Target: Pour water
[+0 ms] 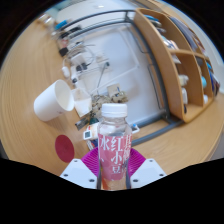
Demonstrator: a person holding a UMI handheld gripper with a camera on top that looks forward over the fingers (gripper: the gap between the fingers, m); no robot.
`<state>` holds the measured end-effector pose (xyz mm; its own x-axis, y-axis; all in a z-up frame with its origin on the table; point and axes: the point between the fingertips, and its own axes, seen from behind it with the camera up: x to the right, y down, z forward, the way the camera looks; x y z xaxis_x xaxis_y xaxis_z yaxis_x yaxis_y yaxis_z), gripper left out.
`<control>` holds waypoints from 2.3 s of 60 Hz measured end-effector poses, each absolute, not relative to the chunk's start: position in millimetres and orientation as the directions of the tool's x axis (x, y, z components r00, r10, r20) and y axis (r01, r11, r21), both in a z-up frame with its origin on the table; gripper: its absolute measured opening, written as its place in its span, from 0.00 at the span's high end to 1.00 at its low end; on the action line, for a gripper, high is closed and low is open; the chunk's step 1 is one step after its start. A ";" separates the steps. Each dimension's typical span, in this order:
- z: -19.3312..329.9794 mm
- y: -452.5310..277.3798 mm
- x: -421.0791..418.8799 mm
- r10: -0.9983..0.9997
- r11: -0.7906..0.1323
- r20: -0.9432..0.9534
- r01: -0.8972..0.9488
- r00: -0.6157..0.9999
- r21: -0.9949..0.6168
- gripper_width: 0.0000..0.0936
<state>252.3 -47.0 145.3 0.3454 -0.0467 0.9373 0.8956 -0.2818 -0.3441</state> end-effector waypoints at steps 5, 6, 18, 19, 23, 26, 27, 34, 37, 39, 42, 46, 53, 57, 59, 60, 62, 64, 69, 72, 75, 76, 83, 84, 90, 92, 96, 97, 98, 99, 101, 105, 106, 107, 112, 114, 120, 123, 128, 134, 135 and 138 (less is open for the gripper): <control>154.8 -31.1 235.2 -0.017 -0.272 0.994 0.956 0.112 -0.112 0.65; 157.1 -28.2 231.6 -0.017 -0.266 0.997 0.961 0.070 -0.072 0.65; 172.8 -1.1 207.3 0.011 -0.229 0.944 0.918 -0.329 0.323 0.65; 174.7 0.9 206.9 0.009 -0.225 0.933 0.909 -0.359 0.351 0.65; 181.0 5.2 200.2 0.001 -0.218 0.880 0.859 -0.474 0.463 0.65; 183.8 7.9 196.2 0.005 -0.207 0.851 0.832 -0.525 0.515 0.65; 182.9 9.0 195.6 0.010 -0.203 0.846 0.827 -0.533 0.524 0.65; 177.4 13.7 193.4 0.032 -0.185 0.797 0.780 -0.603 0.598 0.65; 176.2 15.8 193.2 0.033 -0.183 0.777 0.761 -0.628 0.623 0.65; 175.2 16.1 194.0 0.036 -0.185 0.776 0.759 -0.629 0.624 0.65; 171.7 16.9 195.7 0.046 -0.184 0.790 0.773 -0.611 0.608 0.65; 170.7 17.4 196.4 0.044 -0.190 0.807 0.788 -0.589 0.586 0.65; 170.9 16.3 194.1 0.017 -0.182 0.856 0.841 -0.516 0.510 0.65; 178.4 9.3 196.2 -0.017 -0.188 0.927 0.912 -0.373 0.364 0.65; 183.9 5.8 199.7 -0.041 -0.194 0.957 0.942 -0.287 0.275 0.64; 185.9 4.4 202.3 -0.050 -0.196 0.970 0.954 -0.239 0.225 0.65; 188.5 -2.6 206.3 -0.063 -0.212 0.990 0.971 -0.127 0.111 0.65; 189.3 -2.6 212.4 -0.067 -0.200 0.998 0.980 0.006 -0.019 0.65; 183.1 -6.5 218.2 -0.096 -0.185 0.935 0.916 0.342 -0.355 0.65; 178.8 -6.4 220.1 -0.091 -0.150 0.829 0.816 0.551 -0.558 0.65; 173.4 -5.6 218.3 -0.081 -0.130 0.696 0.685 0.714 -0.717 0.65; 169.6 -5.8 215.9 -0.083 -0.126 0.649 0.638 0.757 -0.760 0.65; 147.3 -2.4 215.5 -0.023 -0.132 0.275 0.270 0.961 -0.954 0.65; 145.1 -0.7 212.5 -0.021 -0.129 0.228 0.224 0.973 -0.966 0.65; 121.8 5.8 217.8 0.011 -0.151 0.042 0.043 0.999 -0.988 0.65; 121.6 10.2 224.1 0.023 -0.153 0.016 0.019 1.000 -0.988 0.65; 113.4 13.4 229.3 0.018 -0.153 -0.006 -0.003 1.000 -0.988 0.65; 110.8 12.5 229.6 0.012 -0.153 -0.004 -0.002 1.000 -0.988 0.65; 108.1 14.7 230.2 0.011 -0.150 0.002 0.003 1.000 -0.989 0.65; 106.9 16.3 230.6 0.010 -0.149 0.006 0.007 1.000 -0.989 0.65; 103.3 18.7 230.0 0.013 -0.151 0.009 0.011 1.000 -0.989 0.64; 92.4 18.2 227.9 0.016 -0.160 0.016 0.018 1.000 -0.987 0.64; 89.7 18.9 228.2 0.016 -0.163 0.018 0.020 1.000 -0.986 0.64; 91.1 18.7 228.0 0.017 -0.155 0.020 0.022 1.000 -0.988 0.64; 92.8 20.4 227.8 0.013 -0.134 0.021 0.022 1.000 -0.991 0.64; 92.3 18.5 228.4 0.012 -0.133 0.016 0.018 1.000 -0.991 0.64; 93.4 18.1 228.1 0.008 -0.123 0.016 0.017 1.000 -0.992 0.64; 93.9 18.1 228.5 0.005 -0.120 0.018 0.019 1.000 -0.993 0.62; 93.3 17.5 227.8 0.004 -0.119 0.034 0.034 0.999 -0.992 0.54; 91.4 12.3 223.7 0.013 -0.147 0.033 0.035 0.999 -0.988 0.38; 91.4 10.4 223.1 0.013 -0.154 0.030 0.032 0.999 -0.988 0.30; 92.6 2.8 222.3 0.011 -0.167 0.032 0.034 0.999 -0.985 0.13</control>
<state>222.3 2.8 92.6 0.9994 0.0106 0.0325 0.0338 -0.1668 -0.9854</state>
